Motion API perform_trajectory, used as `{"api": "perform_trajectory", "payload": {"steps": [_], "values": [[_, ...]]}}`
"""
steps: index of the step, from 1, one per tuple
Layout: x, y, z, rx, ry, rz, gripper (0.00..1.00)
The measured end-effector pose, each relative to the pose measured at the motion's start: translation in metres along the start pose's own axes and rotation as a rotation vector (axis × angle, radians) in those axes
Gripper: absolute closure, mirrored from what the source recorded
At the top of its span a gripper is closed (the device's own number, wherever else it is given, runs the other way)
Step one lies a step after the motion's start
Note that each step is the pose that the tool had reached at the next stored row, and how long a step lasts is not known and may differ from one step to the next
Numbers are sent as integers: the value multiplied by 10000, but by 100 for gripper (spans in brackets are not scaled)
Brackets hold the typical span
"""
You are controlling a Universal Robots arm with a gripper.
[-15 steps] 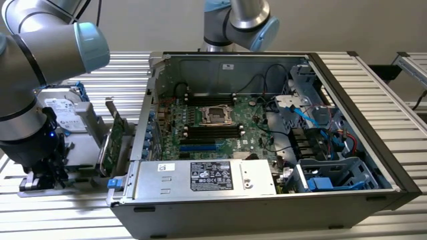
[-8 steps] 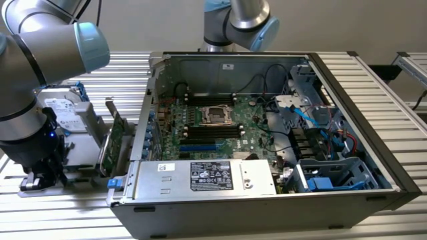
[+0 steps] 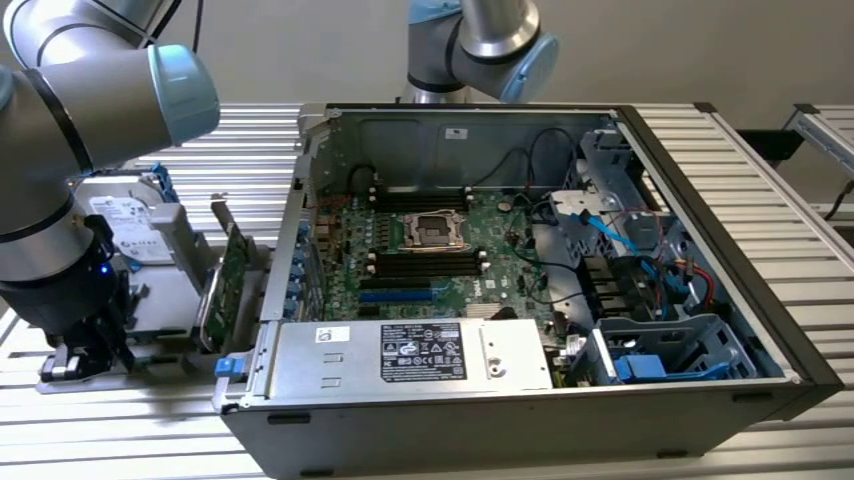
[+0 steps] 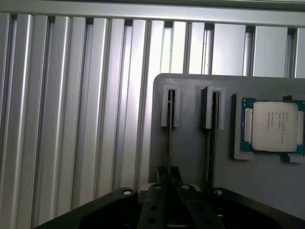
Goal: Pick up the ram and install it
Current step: 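Pick up the ram and move it above insertion slot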
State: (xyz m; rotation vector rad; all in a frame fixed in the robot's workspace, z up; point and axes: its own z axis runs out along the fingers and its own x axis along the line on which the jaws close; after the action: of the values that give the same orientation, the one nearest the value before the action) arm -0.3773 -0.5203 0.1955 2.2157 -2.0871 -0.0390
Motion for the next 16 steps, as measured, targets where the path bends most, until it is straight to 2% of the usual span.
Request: {"api": "perform_trajectory", "payload": {"steps": [8,12,16], "values": [[0,1,-8,-1,-1,0,86],[3,6,-72,-6,-2,1,86],[9,17,-192,-16,-1,2,86]]}}
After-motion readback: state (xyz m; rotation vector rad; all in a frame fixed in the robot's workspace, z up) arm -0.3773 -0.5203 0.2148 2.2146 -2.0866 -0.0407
